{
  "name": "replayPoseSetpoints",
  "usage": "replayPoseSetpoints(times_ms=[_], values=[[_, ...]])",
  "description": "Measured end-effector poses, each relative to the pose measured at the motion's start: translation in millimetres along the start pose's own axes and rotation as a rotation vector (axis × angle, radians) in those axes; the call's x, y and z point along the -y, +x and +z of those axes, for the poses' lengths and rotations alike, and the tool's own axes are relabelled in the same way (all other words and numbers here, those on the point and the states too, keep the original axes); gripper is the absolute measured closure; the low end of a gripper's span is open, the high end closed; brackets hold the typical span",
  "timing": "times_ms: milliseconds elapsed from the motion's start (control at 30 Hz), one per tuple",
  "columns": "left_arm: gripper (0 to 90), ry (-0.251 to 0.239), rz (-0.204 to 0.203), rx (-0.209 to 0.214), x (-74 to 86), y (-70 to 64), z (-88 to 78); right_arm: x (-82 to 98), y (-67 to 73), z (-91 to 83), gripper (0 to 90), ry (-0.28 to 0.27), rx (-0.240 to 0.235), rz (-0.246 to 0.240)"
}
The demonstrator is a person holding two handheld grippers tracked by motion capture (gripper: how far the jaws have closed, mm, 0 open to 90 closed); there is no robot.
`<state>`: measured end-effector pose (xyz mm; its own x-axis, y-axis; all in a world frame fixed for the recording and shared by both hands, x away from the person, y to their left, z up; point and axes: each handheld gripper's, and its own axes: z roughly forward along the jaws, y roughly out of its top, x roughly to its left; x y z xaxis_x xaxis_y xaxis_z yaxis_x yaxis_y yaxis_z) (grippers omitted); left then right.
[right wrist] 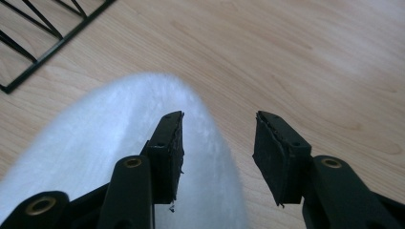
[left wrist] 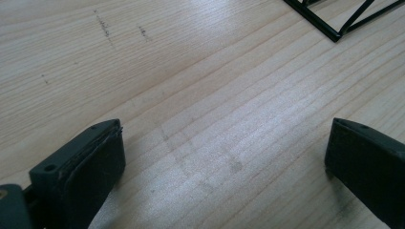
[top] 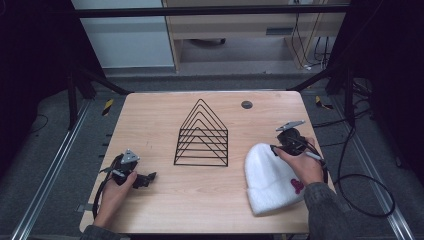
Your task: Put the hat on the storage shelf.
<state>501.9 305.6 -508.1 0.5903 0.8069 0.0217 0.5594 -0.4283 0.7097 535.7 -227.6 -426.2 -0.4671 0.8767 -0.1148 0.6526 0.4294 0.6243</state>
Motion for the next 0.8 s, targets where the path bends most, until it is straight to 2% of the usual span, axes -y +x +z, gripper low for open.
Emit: replayPoseSetpoints(times_ms=[33, 200, 267, 633, 733, 767, 800], values=[[0.0, 0.000, 0.000, 0.000, 0.0, 0.0, 0.0, 0.7, -1.9, 9.4, 53.0, 0.021, -0.021, 0.006], [0.0, 0.000, 0.001, 0.000, 0.0, 0.0, 0.0, 3.8, -4.6, 22.8, 50.4, 0.057, -0.042, 0.019], [0.0, 0.000, 0.001, 0.000, 0.0, 0.1, 0.0, 6.3, -4.7, 30.3, 46.0, 0.080, -0.048, 0.035], [0.0, 0.000, 0.001, 0.000, 0.0, 0.0, 0.0, 14.6, -2.5, 46.7, 41.8, 0.132, -0.092, 0.062], [0.0, 0.000, 0.001, 0.000, 0.0, 0.0, 0.0, 17.3, -1.4, 48.2, 50.2, 0.132, -0.109, 0.062], [0.0, 0.000, 0.001, 0.000, 0.0, 0.0, 0.0, 17.3, -1.4, 48.2, 50.2, 0.132, -0.109, 0.062], [0.0, 0.001, 0.001, 0.000, 0.0, 0.0, -0.1, 17.7, -0.1, 48.5, 57.2, 0.135, -0.125, 0.065]])
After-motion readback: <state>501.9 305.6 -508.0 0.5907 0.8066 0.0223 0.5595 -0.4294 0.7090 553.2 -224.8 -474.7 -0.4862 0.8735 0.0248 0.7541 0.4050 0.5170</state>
